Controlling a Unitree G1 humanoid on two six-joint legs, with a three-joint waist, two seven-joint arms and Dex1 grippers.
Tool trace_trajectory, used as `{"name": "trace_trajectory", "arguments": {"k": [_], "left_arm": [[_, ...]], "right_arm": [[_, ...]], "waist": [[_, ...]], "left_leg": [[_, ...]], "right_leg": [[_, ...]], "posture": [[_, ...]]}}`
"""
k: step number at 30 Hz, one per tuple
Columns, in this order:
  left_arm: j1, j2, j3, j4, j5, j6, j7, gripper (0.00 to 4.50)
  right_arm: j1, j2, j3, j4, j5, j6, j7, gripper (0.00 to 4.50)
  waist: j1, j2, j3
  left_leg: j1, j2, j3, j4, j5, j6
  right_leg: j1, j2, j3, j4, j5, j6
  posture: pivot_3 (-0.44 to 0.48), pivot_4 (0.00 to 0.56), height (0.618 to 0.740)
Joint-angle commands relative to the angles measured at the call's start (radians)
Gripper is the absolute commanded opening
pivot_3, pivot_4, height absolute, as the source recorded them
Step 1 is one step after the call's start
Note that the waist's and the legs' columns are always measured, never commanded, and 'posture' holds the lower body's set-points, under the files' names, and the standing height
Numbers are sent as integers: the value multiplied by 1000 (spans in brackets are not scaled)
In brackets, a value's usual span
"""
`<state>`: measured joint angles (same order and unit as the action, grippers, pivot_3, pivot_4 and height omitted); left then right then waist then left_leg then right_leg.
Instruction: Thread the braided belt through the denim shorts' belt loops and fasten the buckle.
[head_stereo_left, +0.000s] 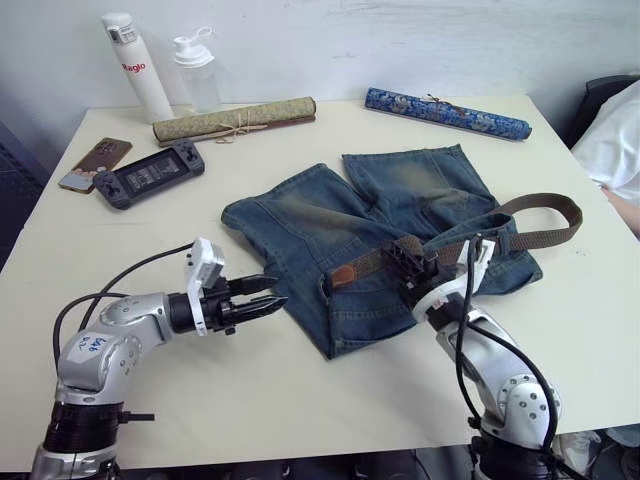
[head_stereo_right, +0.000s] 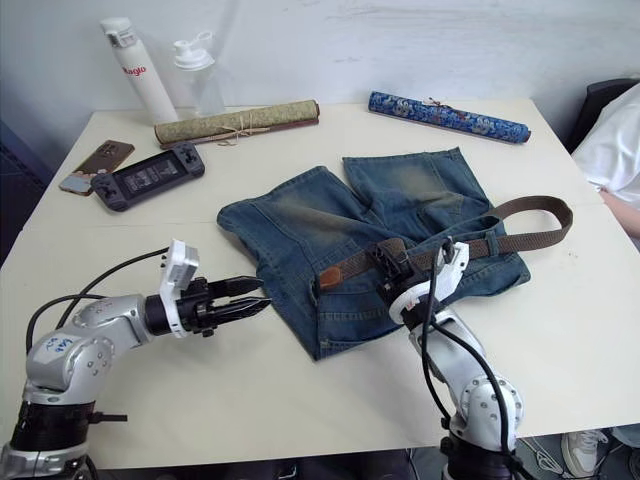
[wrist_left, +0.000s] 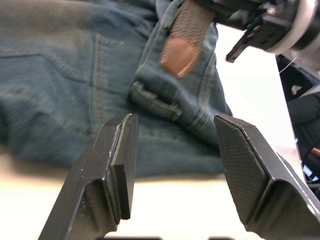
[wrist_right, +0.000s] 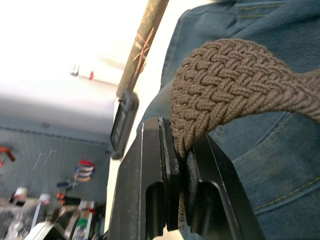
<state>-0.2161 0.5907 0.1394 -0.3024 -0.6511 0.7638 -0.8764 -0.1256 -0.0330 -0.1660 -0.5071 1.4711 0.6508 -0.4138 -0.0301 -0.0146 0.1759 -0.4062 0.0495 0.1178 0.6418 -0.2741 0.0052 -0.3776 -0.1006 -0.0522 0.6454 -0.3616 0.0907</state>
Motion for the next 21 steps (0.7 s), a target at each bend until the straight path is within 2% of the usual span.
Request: {"name": "trace_trajectory", "arguments": {"k": [1, 11, 15, 21], "left_arm": [[13, -1, 11, -44, -31, -4, 12, 2689], [26, 11, 1, -19, -17, -35, 1, 2689], [29, 12, -1, -9, -15, -46, -4, 2689], [19, 13, -8, 8, -9, -56, -4, 2689]], "right_arm": [[13, -5, 28, -26, -45, -26, 27, 0], [-37, -105, 155, -47, -225, 30, 77, 0], [-64, -120, 169, -59, -311, 20, 78, 0], [-114, -193, 233, -156, -463, 52, 114, 0]], "waist": [[0, 0, 0], [0, 0, 0], [1, 0, 0], [0, 0, 0]], "left_leg": [[0, 0, 0, 0, 0, 0], [0, 0, 0, 0, 0, 0], [0, 0, 0, 0, 0, 0], [0, 0, 0, 0, 0, -1]], "right_leg": [[0, 0, 0, 0, 0, 0], [0, 0, 0, 0, 0, 0], [0, 0, 0, -1, 0, 0], [0, 0, 0, -1, 0, 0]], "posture": [[0, 150, 737], [0, 150, 737], [0, 150, 737], [0, 150, 737]]}}
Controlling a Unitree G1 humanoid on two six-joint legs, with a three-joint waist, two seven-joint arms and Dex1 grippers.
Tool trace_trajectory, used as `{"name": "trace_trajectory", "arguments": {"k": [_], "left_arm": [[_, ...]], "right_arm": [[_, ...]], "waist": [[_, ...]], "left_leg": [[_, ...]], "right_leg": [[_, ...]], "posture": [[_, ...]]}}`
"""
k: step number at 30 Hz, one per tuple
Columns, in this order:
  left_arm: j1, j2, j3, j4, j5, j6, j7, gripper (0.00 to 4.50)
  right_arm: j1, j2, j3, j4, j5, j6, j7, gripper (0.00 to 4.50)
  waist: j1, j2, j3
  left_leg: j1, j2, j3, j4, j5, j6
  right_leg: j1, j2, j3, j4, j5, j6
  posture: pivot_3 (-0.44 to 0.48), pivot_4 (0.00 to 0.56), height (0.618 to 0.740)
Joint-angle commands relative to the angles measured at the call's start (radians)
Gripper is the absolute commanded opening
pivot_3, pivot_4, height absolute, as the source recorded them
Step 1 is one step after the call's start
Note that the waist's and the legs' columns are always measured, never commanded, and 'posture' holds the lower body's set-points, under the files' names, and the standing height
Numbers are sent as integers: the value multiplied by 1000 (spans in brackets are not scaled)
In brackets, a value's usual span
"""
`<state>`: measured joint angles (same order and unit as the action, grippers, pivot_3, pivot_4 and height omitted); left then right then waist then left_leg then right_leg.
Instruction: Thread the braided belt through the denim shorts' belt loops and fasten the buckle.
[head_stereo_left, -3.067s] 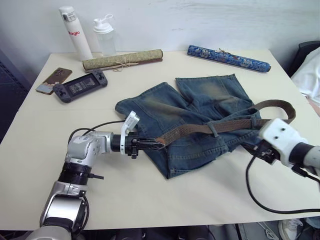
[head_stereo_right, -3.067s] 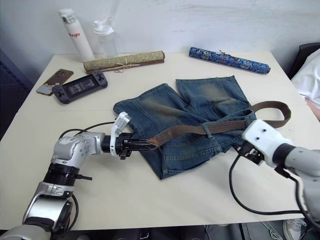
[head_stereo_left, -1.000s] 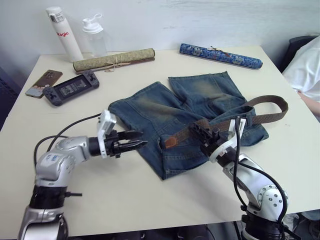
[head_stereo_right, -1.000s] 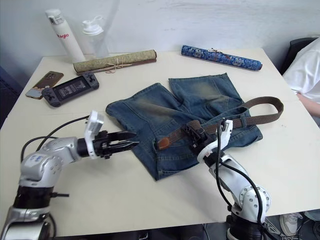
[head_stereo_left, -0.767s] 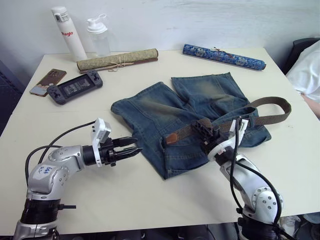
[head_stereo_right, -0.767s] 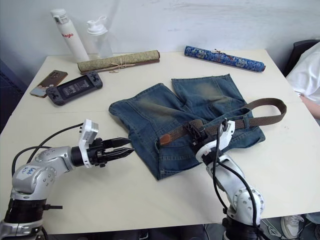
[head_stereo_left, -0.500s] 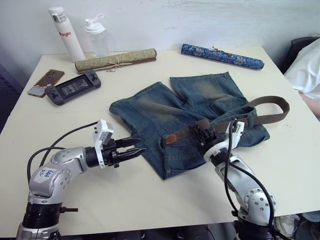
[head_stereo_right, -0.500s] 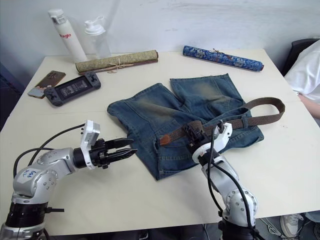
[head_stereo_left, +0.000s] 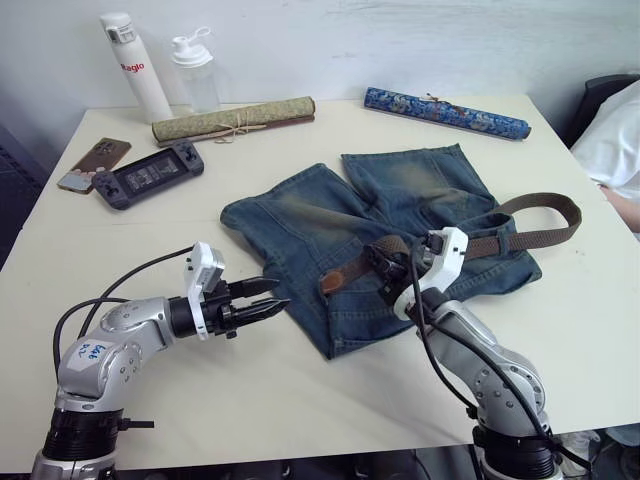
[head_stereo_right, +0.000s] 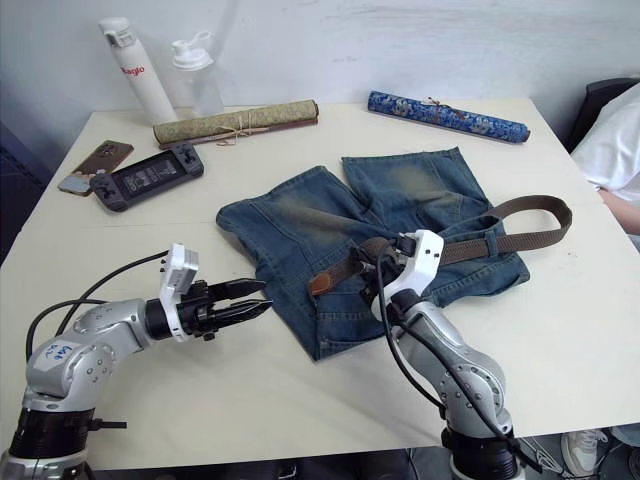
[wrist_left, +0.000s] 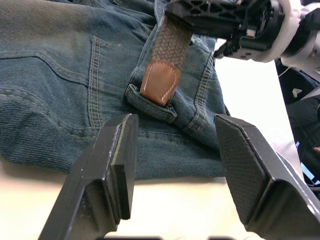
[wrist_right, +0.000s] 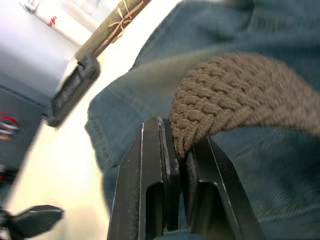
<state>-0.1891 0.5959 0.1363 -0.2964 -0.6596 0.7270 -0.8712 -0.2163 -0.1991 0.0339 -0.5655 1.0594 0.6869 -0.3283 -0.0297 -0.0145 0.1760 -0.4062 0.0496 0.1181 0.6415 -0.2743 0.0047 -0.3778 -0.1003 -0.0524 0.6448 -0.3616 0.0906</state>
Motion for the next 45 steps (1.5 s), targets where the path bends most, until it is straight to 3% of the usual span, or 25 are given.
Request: {"name": "trace_trajectory", "arguments": {"k": [1, 6, 12, 17, 27, 32, 40, 42, 45], "left_arm": [[-11, 9, -6, 6, 0, -20, -10, 2689], [-28, 9, -13, 16, -2, -16, -5, 2689], [-45, 14, -33, 19, 1, -17, -10, 2689], [-100, 24, -72, 54, 22, -37, -47, 2689], [-152, 28, -93, 106, 40, -48, -81, 2689], [-131, 36, -79, 90, 31, -30, -70, 2689], [-100, 46, -60, 58, 17, -15, -47, 2689], [-91, 54, -47, 38, 5, 1, -37, 2689], [-83, 63, -32, 18, -5, 20, -27, 2689]], "right_arm": [[-28, -40, 48, -113, -72, 27, 34, 0], [-26, -54, 80, -138, -121, 64, 51, 0], [53, 42, -105, -82, 21, 0, 30, 0], [94, 41, -257, -18, 207, -19, 40, 0], [89, 30, -269, -24, 364, -31, 5, 0], [56, 39, -198, -80, 406, -37, -6, 0], [-37, -79, 29, -150, 115, 38, 43, 0], [-62, -115, 155, -160, -46, 77, 42, 0], [-52, -103, 192, -171, -144, 64, 31, 0]], "waist": [[0, 0, 0], [0, 0, 0], [2, 0, 0], [3, 0, 0], [0, 0, 0], [0, 0, 0], [-1, 0, 0], [-1, 0, 0], [-1, 0, 0]], "left_leg": [[0, 0, 0, 0, 0, 0], [0, 0, 0, 0, 0, 0], [0, 0, 0, 0, 0, 0], [0, 0, 0, 0, 0, 0], [0, 1, 1, -1, 0, 0], [0, 1, 1, -1, 0, 0], [0, 1, 1, -1, 0, 0], [0, 1, 1, -1, 0, 0], [0, 1, 0, 0, 0, -1]], "right_leg": [[0, 0, 0, 0, 0, 0], [0, 0, 0, 0, 0, 0], [0, 0, 0, 0, 0, 0], [1, 0, 0, 0, 0, 0], [0, 2, 0, 0, 0, 0], [0, 1, 0, -1, 0, 0], [0, 1, 0, -1, 0, 0], [0, 1, 0, -1, 0, 0], [-1, 1, 0, -1, 0, 0]], "posture": [[0, 150, 737], [0, 150, 737], [0, 150, 737], [0, 150, 737], [0, 150, 737], [0, 150, 737], [0, 150, 737], [0, 150, 737], [0, 150, 737]]}}
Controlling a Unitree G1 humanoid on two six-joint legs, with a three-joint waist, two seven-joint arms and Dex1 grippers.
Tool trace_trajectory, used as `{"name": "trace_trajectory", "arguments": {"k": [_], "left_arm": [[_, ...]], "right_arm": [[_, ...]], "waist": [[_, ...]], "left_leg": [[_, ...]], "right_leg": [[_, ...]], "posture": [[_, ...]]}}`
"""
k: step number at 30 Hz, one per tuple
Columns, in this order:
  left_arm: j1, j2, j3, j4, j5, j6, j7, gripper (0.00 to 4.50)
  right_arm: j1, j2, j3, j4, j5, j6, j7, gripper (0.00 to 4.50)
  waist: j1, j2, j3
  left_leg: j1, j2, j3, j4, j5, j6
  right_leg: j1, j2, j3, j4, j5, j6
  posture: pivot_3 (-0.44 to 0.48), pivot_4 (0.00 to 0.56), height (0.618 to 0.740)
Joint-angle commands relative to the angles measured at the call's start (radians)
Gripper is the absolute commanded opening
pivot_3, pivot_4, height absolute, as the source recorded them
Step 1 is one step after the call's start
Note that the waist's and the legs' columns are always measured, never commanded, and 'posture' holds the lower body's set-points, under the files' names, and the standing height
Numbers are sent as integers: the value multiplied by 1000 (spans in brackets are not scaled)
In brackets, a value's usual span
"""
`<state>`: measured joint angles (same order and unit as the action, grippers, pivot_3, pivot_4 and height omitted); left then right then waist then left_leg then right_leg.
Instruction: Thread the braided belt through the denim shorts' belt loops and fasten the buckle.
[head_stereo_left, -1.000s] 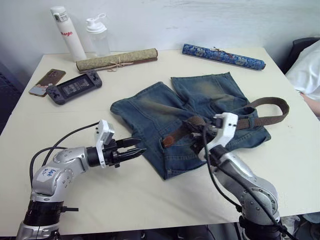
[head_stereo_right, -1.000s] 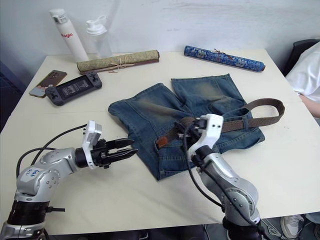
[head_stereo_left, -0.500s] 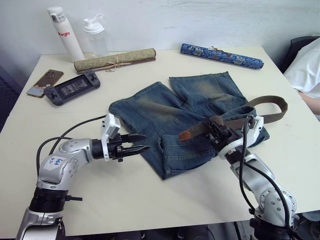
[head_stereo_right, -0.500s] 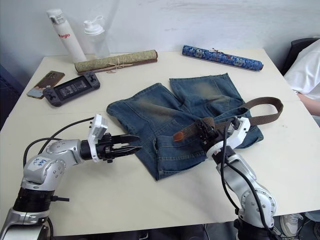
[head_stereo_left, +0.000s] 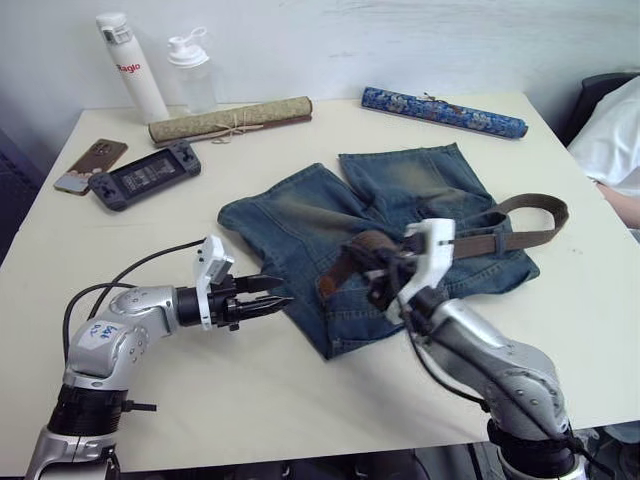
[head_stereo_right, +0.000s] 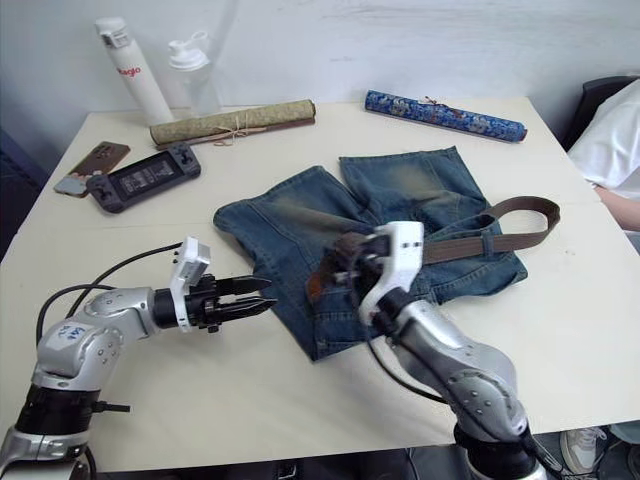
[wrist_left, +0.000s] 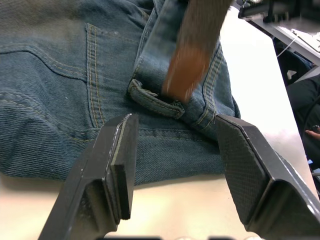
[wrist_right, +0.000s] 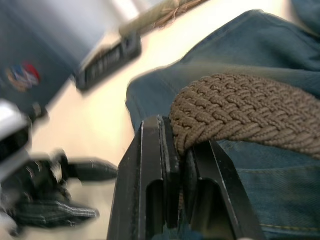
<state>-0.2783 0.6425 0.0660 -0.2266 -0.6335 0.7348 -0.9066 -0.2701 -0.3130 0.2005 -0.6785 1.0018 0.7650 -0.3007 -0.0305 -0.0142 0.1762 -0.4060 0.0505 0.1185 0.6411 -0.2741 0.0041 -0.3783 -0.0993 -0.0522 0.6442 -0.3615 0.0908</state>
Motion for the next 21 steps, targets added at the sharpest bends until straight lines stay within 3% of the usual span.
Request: {"name": "trace_trajectory", "arguments": {"k": [1, 8, 21], "left_arm": [[7, 19, 42, -55, -33, 17, 10, 2689], [19, 41, 58, -75, -44, 47, 10, 2689], [3, 50, 53, -70, -47, 63, 9, 2689]], "right_arm": [[4, 5, 31, -61, -120, -17, 8, 0], [7, 42, 51, -63, -316, -77, 50, 0], [3, 61, 82, -89, -514, -46, 122, 0]], "waist": [[0, 0, 0], [1, 0, 0], [1, 0, 0]], "left_leg": [[0, 0, 0, 0, 0, 0], [0, 0, 0, 1, 0, 0], [0, 0, 0, 1, 0, -1]], "right_leg": [[0, 0, 0, 0, 0, 0], [0, 0, 0, 0, 0, 0], [0, 0, 0, 0, 0, 0]], "posture": [[0, 150, 737], [0, 150, 737], [0, 150, 737]]}}
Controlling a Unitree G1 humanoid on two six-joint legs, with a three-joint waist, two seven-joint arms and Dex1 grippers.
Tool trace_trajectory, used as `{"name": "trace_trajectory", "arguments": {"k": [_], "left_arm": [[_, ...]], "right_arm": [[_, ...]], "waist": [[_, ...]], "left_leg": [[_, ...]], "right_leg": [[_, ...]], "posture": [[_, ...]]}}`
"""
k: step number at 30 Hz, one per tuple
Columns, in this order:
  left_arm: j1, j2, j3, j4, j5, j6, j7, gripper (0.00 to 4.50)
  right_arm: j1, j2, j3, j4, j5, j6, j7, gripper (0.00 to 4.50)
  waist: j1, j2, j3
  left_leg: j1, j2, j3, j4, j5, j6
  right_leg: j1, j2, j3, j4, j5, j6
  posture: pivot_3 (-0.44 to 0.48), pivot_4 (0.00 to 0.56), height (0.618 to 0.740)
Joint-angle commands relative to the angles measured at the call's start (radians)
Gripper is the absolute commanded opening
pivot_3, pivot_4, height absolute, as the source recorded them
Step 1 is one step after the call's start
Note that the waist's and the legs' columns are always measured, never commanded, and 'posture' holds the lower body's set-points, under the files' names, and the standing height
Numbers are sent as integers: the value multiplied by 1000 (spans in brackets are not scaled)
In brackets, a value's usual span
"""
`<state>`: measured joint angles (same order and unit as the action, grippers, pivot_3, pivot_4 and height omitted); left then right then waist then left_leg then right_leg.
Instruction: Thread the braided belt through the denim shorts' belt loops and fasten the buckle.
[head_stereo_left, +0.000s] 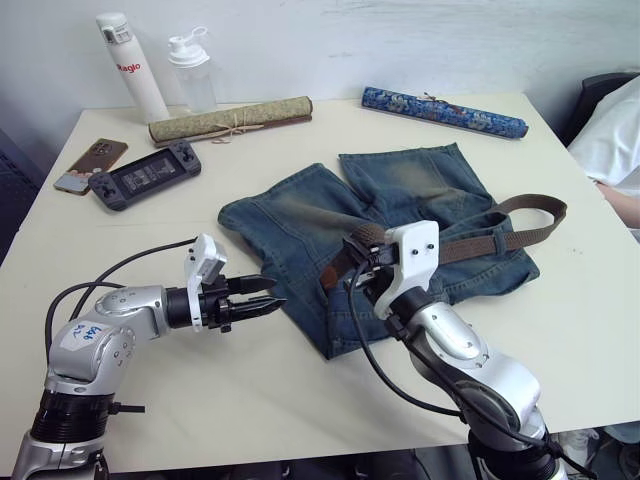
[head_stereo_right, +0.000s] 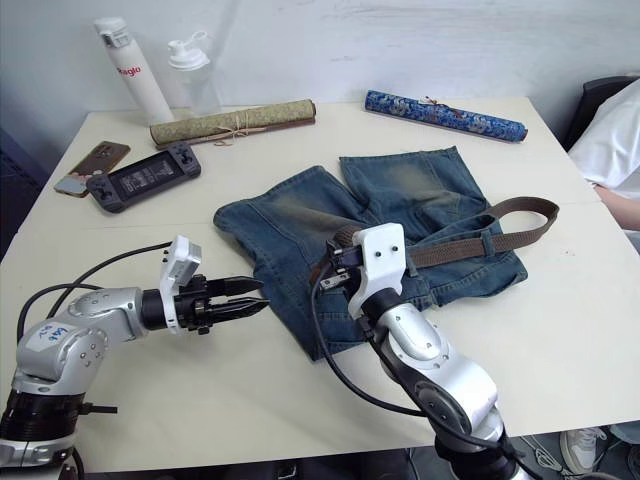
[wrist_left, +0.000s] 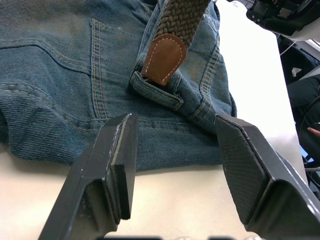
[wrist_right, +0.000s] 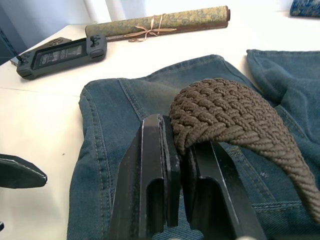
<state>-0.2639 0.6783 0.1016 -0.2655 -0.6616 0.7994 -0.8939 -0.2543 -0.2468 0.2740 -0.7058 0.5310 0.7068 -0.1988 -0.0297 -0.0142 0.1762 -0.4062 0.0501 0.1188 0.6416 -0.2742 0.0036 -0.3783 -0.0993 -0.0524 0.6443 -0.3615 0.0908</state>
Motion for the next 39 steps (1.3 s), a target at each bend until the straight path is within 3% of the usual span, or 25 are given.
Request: {"name": "trace_trajectory", "arguments": {"k": [1, 15, 19, 23, 26, 31, 39], "left_arm": [[-12, 14, 16, -28, -17, -3, -5, 2689], [-12, 8, 15, -24, -17, -3, -1, 2689], [-4, 9, 17, -25, -16, -6, -1, 2689], [-1, 4, 15, -26, -15, -9, 3, 2689], [-2, 2, 16, -25, -16, -11, 5, 2689], [-6, -2, 11, -16, -12, -19, 2, 2689], [-21, -12, -18, 8, 4, -37, -8, 2689]], "right_arm": [[-15, -9, 15, -65, -55, 21, 25, 0], [-68, -19, 110, -56, -208, 175, 104, 0], [12, 105, 0, 2, -111, 227, 105, 0], [72, 214, -208, 97, -19, 259, 105, 0], [74, 202, -291, 144, -17, 290, 116, 0], [49, 184, -309, 196, -13, 350, 141, 0], [3, 325, -321, 222, 111, 343, 209, 0]], "waist": [[0, 0, 0], [0, 0, 0], [0, 0, 0], [0, -2, -1], [1, -1, -1], [-1, -1, -1], [-6, -1, -1]], "left_leg": [[0, 0, 0, 0, 0, 0], [0, 0, 0, 0, 0, 0], [0, 0, 0, 0, 0, 0], [0, 0, 0, 0, 0, 0], [0, -1, 0, 0, 0, 0], [1, 0, 0, -1, -1, 0], [1, 0, 0, -2, -1, -1]], "right_leg": [[0, 0, 0, 0, 0, 0], [0, 0, 0, 0, 0, 0], [0, 1, 0, 0, 0, 0], [1, 0, 0, 0, 0, 0], [1, 0, 0, 0, 0, 0], [1, 0, 0, 0, 0, 0], [0, 1, 0, 0, 0, 0]], "posture": [[0, 150, 737], [0, 150, 737], [0, 150, 737], [0, 150, 737], [0, 150, 737], [0, 150, 737], [0, 150, 737]]}}
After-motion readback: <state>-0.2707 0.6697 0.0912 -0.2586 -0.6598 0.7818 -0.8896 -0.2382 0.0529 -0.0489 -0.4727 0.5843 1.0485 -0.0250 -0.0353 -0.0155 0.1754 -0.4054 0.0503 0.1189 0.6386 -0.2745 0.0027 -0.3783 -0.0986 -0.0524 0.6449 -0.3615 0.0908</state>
